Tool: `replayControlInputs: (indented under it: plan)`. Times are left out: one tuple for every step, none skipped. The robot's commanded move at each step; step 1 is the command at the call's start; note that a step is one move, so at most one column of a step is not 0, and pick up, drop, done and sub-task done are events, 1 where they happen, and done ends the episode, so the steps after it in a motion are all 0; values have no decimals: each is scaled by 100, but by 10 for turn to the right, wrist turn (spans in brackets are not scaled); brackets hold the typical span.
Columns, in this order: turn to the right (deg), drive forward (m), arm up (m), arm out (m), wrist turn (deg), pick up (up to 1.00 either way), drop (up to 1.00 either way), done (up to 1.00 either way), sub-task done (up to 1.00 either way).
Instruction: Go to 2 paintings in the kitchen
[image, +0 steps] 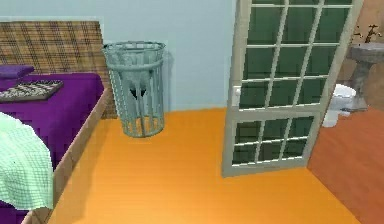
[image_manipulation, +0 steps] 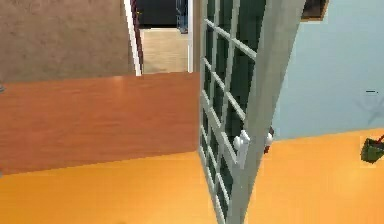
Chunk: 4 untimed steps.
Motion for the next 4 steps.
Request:
replayControlInputs:
  plan:
    - [330, 0, 0, 0, 0, 0, 0, 0, 0]
    - [0, 35, 0, 0, 0, 0, 0, 0, 0]
    - [450, 0, 0, 0, 0, 0, 0, 0, 0]
    - [0, 100, 0, 0, 0, 0, 0, 0, 0]
